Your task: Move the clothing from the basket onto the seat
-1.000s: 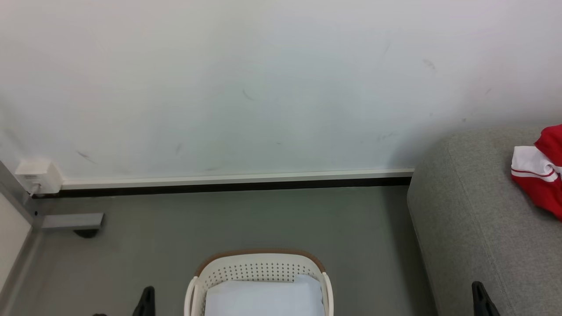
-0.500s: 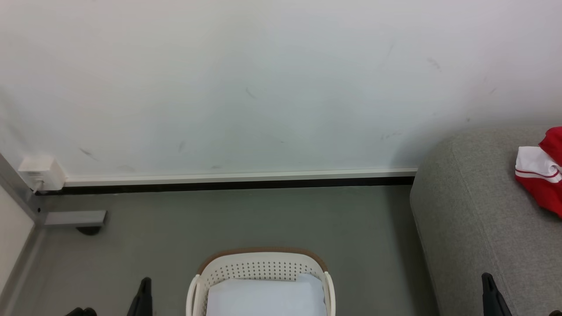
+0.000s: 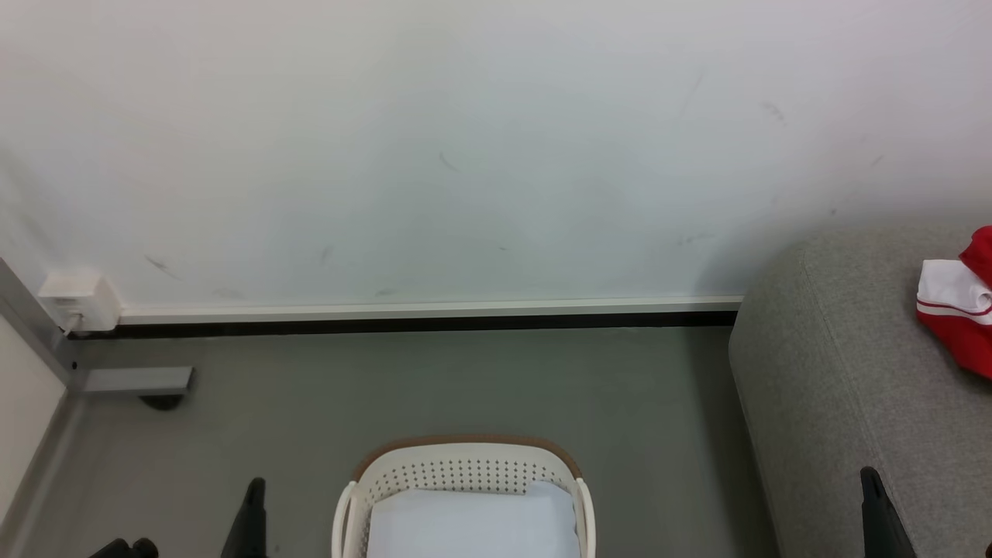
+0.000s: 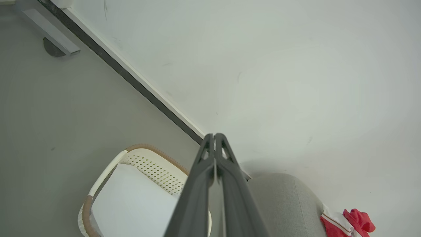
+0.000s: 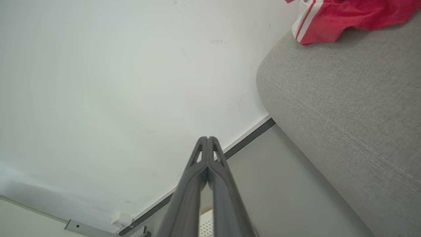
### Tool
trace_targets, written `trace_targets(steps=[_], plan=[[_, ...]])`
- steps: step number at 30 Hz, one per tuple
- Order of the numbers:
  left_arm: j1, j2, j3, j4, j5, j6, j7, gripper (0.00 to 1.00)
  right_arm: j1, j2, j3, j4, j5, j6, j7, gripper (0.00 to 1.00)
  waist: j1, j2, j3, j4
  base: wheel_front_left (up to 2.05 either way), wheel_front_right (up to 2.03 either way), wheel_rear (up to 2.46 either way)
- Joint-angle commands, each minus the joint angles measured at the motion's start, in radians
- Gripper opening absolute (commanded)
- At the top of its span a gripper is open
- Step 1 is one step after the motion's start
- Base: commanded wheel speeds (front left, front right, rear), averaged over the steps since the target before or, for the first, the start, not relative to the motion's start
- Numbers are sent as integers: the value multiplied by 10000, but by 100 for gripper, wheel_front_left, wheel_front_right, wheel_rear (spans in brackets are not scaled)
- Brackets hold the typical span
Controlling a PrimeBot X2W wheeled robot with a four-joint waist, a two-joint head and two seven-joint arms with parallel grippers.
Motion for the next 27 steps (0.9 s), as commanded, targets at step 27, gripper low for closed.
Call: trace_targets(steps=[27], plan=[[-591, -117, 494, -149, -3021, -398, 814, 0, -691, -108, -330, -27, 3070, -13, 801, 0, -1, 0, 76, 170, 0, 0, 0]])
